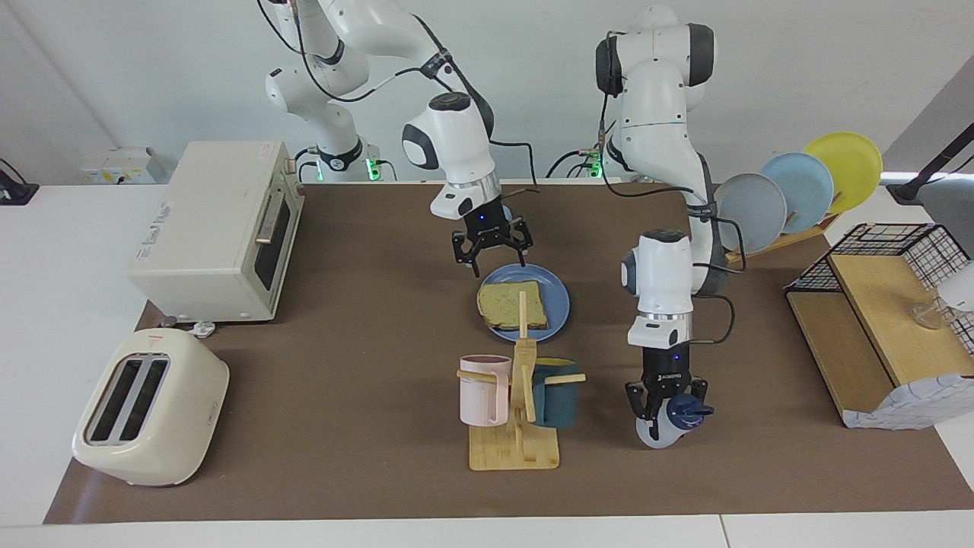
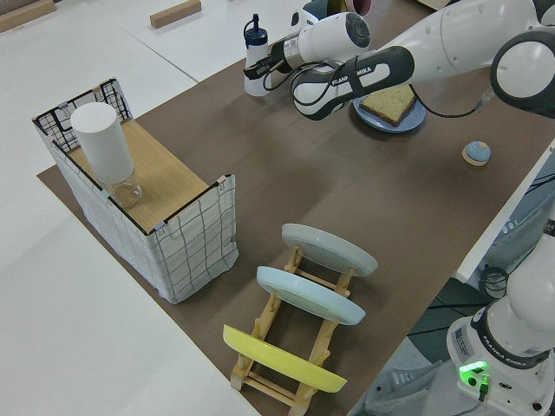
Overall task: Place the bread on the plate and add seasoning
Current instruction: 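Lower the bread onto the plate while the left gripper grasps the bottle, then lift the blue-capped bottle with the left gripper toward the plate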
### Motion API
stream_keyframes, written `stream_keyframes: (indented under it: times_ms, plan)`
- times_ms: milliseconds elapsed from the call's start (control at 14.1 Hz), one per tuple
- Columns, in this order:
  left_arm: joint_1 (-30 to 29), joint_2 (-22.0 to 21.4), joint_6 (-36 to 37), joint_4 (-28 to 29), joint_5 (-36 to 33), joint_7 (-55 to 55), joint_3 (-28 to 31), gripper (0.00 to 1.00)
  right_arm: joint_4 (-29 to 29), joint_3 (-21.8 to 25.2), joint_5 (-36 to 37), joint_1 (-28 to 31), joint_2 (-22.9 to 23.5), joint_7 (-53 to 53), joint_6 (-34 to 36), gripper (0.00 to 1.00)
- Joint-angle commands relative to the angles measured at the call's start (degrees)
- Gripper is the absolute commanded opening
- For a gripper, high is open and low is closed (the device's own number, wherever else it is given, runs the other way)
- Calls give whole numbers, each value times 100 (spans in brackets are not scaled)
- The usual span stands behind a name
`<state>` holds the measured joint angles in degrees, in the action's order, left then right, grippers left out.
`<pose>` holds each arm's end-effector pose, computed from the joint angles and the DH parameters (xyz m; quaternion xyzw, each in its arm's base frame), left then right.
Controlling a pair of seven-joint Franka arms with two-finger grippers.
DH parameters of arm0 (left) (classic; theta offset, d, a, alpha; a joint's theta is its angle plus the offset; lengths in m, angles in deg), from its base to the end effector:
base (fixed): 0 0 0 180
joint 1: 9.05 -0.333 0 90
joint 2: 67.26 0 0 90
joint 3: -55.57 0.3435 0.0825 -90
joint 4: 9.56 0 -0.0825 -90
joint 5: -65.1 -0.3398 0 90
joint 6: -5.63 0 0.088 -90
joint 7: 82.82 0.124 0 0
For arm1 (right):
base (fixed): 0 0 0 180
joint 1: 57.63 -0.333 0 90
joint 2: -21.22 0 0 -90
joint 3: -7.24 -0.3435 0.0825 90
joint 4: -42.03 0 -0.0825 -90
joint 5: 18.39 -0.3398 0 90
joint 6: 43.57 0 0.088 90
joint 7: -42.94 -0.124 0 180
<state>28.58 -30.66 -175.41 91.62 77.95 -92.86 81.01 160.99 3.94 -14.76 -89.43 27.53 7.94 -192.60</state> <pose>0.6803 -0.1930 0.3699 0.9140 -0.0006 0.4054 0.0177 0.4708 0.3306 0.4586 -0.9781 -0.0233 -0.1792 0.1031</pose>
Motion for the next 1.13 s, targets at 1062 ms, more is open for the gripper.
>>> stream_keyframes:
  times_ms: [1062]
  plan:
    - [-10,-3580,5884,631,-99,4771,-38,0,-2087,-39,-3172,430,-15,73,2976,100]
